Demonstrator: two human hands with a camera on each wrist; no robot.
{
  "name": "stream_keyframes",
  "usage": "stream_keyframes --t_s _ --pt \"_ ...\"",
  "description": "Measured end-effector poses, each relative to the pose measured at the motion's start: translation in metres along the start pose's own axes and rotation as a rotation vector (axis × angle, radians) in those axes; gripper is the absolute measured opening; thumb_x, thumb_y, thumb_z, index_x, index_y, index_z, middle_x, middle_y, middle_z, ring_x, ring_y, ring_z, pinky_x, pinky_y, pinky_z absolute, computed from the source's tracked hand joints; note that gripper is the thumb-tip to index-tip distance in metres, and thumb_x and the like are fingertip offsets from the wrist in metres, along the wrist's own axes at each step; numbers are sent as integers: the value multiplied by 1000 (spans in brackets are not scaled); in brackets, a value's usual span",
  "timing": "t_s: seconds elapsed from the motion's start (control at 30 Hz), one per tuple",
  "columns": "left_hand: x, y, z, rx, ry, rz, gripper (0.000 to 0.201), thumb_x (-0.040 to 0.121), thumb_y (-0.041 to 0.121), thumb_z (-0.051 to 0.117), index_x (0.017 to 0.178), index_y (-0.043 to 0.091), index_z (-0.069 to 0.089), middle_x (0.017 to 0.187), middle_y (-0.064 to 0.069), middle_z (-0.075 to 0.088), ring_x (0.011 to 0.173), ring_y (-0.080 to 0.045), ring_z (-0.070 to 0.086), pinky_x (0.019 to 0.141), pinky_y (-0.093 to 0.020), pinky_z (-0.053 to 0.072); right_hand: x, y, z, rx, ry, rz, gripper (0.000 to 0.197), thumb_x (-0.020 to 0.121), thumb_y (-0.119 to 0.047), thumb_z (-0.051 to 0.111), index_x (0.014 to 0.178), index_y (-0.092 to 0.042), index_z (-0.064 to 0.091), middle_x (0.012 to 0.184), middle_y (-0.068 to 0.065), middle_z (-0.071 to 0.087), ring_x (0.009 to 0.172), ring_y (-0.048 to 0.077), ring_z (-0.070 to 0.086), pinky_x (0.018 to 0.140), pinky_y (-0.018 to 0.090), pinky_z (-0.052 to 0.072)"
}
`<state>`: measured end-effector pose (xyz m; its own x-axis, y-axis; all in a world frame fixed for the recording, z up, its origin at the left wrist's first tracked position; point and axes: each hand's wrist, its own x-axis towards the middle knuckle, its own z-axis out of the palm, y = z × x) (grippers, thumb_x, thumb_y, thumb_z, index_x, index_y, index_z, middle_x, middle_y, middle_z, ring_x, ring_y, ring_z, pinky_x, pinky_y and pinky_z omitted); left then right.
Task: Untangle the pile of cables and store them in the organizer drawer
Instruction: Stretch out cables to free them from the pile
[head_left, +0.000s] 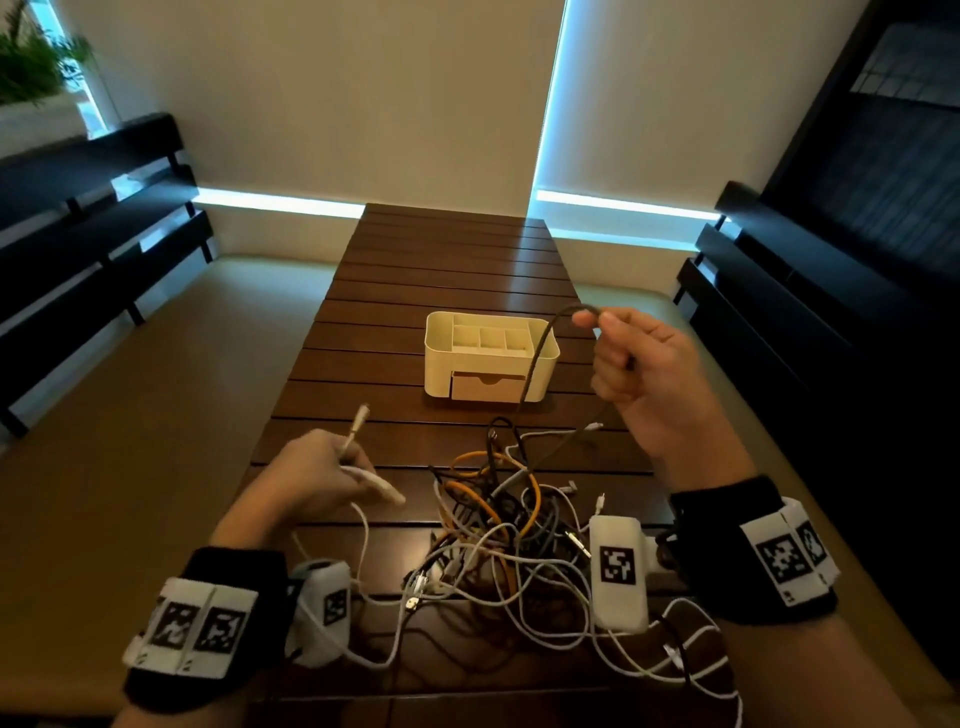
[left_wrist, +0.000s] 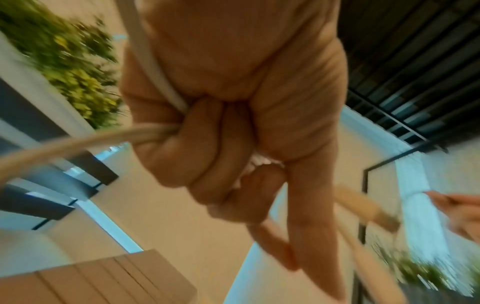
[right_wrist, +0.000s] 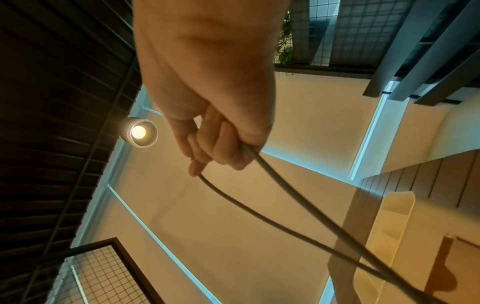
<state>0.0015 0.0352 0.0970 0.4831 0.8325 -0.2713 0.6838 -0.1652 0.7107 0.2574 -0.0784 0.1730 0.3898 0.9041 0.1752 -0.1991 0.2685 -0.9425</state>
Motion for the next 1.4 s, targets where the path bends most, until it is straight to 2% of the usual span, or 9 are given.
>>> stream_keyframes --t_s 0.07,0.17,0.33,0.47,0.57,0.63,0.97,1.27,1.4 --pt "0 -2 -10 -285 121 42 16 79 27 73 70 14 72 63 3 66 62 -14 59 58 -27 47 -3 -2 3 36 -47 -35 21 88 -14 47 89 -8 68 49 -7 38 35 3 27 39 17 19" --pt "-6 15 -1 -579 149 86 42 94 42 45 76 14 71 46 5 51 39 -6 35 40 -15 26 -8 1 11 8 -129 -45 21 90 -11 47 93 -8 68 50 -8 38 37 3 27 42 22 16" --pt "-12 48 33 -701 -224 224 69 89 65 27 87 15 75 85 -11 74 61 -22 45 56 -23 27 -18 14 32 -168 -232 -20 21 88 -15 50 93 -14 71 49 -10 37 40 2 27 41 16 22" --pt "-7 62 35 -1127 -158 112 43 96 41 37 91 15 70 73 -1 72 36 -1 28 36 -14 16 -32 17 30 -594 -445 73 20 93 -5 47 99 -5 66 51 -16 58 46 -3 49 46 9 37" --pt "2 49 19 -1399 8 52 23 97 26 45 86 14 62 63 2 66 31 0 30 29 -12 23 -46 22 2 -869 -672 168 16 91 -20 53 94 -25 68 72 -15 64 61 1 51 59 16 40" --pt "6 33 4 -1479 111 58 23 97 27 45 82 17 59 58 5 60 31 -1 30 29 -13 24 -55 22 -24 -911 -681 244 15 89 -28 54 93 -30 69 80 -14 67 68 0 55 65 16 42" --pt "-11 26 1 -1037 174 343 29 90 38 38 86 14 54 59 3 57 36 -3 24 36 -16 18 -81 59 -105 -807 -262 567 18 92 -7 51 86 -5 68 60 -5 60 52 -1 51 52 10 38" --pt "-32 42 11 -917 101 523 44 91 43 31 84 12 61 62 3 62 44 -6 27 47 -22 20 -84 85 -102 -916 -291 683 19 95 -18 49 88 -14 66 66 -2 55 59 9 45 55 15 35" --pt "-34 38 9 -912 118 514 50 91 50 31 67 24 66 84 3 70 67 -13 53 73 -30 39 -84 78 -95 -851 -179 599 19 94 -10 48 84 -5 63 59 -5 58 49 1 49 51 9 35"
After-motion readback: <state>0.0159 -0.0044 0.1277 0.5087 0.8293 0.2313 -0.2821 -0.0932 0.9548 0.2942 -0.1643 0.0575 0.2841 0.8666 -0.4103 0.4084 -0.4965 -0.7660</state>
